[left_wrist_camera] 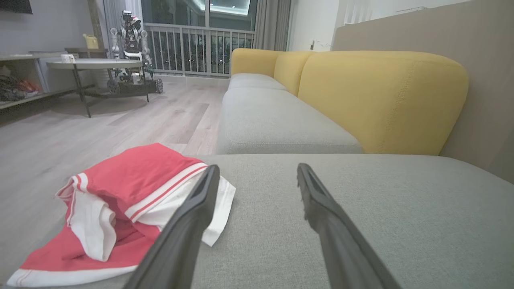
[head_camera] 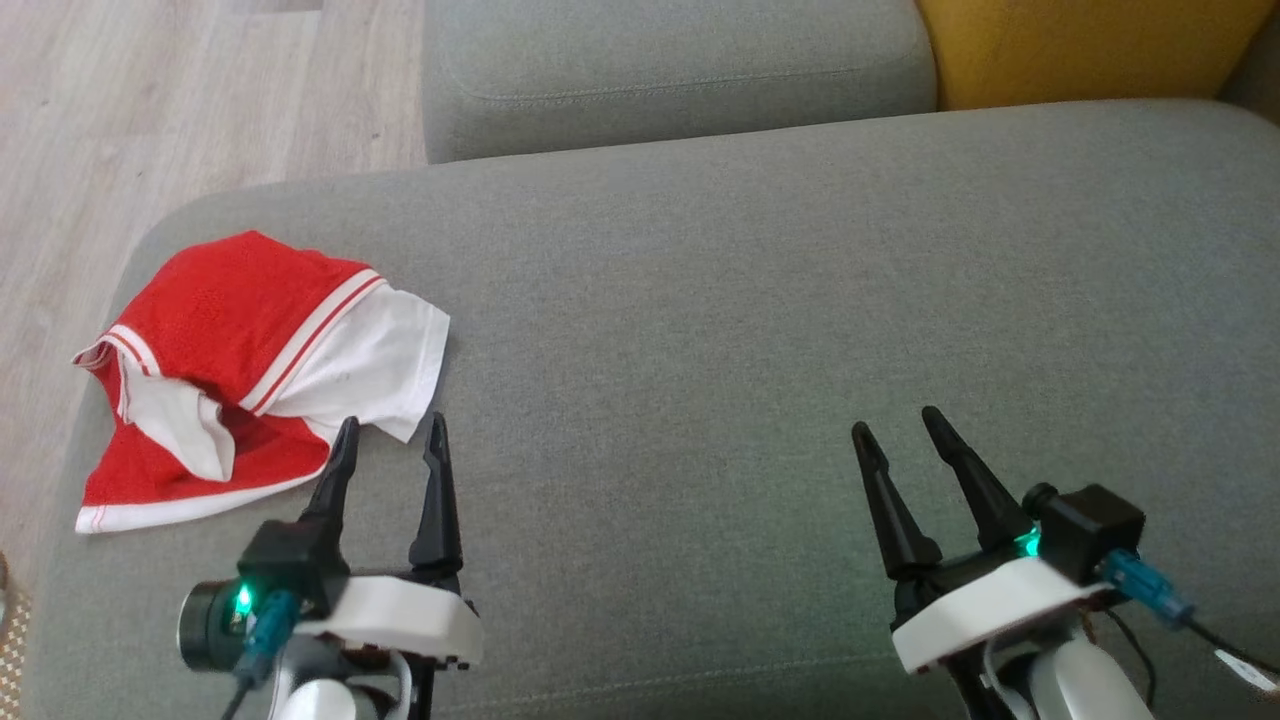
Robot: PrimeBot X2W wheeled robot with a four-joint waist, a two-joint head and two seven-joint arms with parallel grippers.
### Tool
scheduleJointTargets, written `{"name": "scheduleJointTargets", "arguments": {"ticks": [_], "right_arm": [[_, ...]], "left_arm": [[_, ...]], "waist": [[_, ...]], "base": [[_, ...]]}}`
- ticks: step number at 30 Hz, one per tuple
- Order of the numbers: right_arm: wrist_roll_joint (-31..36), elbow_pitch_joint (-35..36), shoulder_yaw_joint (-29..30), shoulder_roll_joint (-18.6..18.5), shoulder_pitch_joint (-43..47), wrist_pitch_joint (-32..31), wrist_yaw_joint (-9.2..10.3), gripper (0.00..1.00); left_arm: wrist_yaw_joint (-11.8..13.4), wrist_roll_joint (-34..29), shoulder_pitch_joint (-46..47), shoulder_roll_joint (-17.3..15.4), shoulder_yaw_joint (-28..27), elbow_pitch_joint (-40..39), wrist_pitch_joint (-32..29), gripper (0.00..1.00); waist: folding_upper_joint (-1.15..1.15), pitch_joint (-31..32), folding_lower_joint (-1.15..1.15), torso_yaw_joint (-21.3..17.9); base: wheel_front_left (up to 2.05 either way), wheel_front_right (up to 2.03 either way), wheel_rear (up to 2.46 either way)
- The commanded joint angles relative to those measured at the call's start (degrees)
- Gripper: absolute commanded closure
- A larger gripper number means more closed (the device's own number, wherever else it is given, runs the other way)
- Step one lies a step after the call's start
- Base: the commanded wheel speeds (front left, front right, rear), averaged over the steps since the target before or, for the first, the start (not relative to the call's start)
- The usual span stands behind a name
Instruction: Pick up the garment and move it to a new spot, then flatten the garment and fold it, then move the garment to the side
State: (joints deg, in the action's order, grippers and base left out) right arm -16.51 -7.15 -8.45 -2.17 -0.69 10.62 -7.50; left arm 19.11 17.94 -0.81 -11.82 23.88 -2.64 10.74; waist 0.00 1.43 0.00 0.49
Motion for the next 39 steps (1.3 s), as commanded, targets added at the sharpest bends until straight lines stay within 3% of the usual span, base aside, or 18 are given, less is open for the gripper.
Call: {"name": "scheduleJointTargets", "arguments": {"ticks": [1,10,22,39], "right_arm": [[1.8,1.9,-1.4,-0.6,-3.3,0.9,0.01,0.00],[7.4,1.3,-1.5,-0.6,-3.1,2.4,0.01,0.00],[14.6,1.0,-0.6,-0.7,-2.8,4.4,0.01,0.00],[15.1,0.6,0.3,-0.7,-2.3,4.4,0.01,0.00]], "left_arm": [[0.5,-1.9,3.5,-1.1,-1.1,-2.7,0.8,0.00],[1.0,-7.3,2.7,-1.4,0.8,-3.1,2.3,0.00],[-1.6,-14.3,1.4,-0.7,1.9,-0.4,4.3,0.00],[-6.2,-14.3,0.2,2.1,-1.9,3.1,4.3,0.00]], "waist": [[0.00,0.1,0.00,0.0],[0.00,0.8,0.00,0.0],[0.00,1.6,0.00,0.2],[0.00,1.7,0.00,1.4]], "base": [[0.00,0.00,0.00],[0.00,0.00,0.00],[0.00,0.00,0.00],[0.00,0.00,0.00]]}}
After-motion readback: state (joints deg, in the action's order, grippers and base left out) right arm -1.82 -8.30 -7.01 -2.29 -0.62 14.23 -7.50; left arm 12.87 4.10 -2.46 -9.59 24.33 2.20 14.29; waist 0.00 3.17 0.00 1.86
